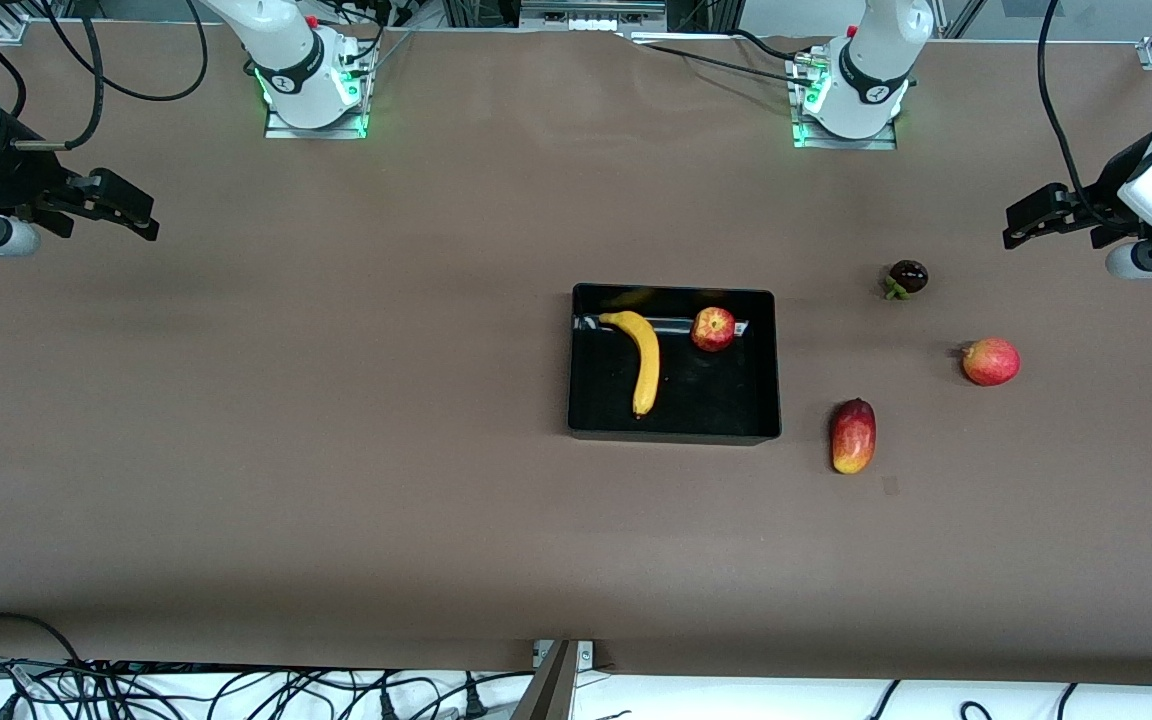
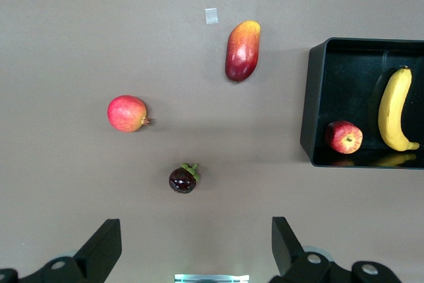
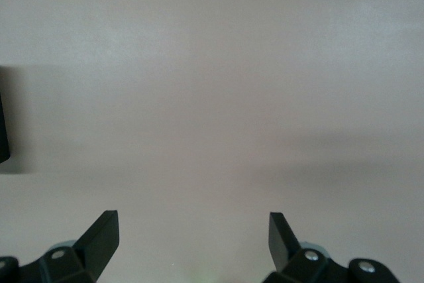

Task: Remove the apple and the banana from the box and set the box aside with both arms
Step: 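Move the left gripper toward the red apple inside the black box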

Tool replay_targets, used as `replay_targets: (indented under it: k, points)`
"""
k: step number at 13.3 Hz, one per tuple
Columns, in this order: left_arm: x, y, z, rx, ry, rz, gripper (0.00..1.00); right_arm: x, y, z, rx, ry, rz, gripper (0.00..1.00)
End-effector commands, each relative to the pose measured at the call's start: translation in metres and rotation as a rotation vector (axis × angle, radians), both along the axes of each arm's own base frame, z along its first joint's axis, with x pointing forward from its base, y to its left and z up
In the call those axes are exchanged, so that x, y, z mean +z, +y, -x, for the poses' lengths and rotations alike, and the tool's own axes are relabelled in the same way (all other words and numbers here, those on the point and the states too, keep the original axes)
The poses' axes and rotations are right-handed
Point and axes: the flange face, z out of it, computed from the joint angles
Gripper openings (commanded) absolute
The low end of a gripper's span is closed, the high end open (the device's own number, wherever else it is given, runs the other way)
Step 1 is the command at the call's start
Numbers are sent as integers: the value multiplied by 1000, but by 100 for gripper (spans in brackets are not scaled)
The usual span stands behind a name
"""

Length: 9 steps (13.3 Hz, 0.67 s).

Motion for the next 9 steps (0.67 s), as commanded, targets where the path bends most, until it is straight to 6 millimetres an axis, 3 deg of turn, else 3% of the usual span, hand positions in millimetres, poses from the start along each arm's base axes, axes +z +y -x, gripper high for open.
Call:
replay_targets:
  k: [1, 5, 6, 9]
  points:
    - [4, -3, 9, -10, 1, 3, 100, 5, 0, -2, 2, -7, 11, 100]
    - [-11, -14, 8, -20, 38, 17, 100, 5, 0, -2, 2, -7, 11, 100]
    - [-29, -25, 12, -29, 84, 15, 100, 5, 0, -2, 2, -9, 11, 100]
    - [-89, -94, 7, -84, 130, 2, 100, 5, 0, -2, 2, -9, 11, 100]
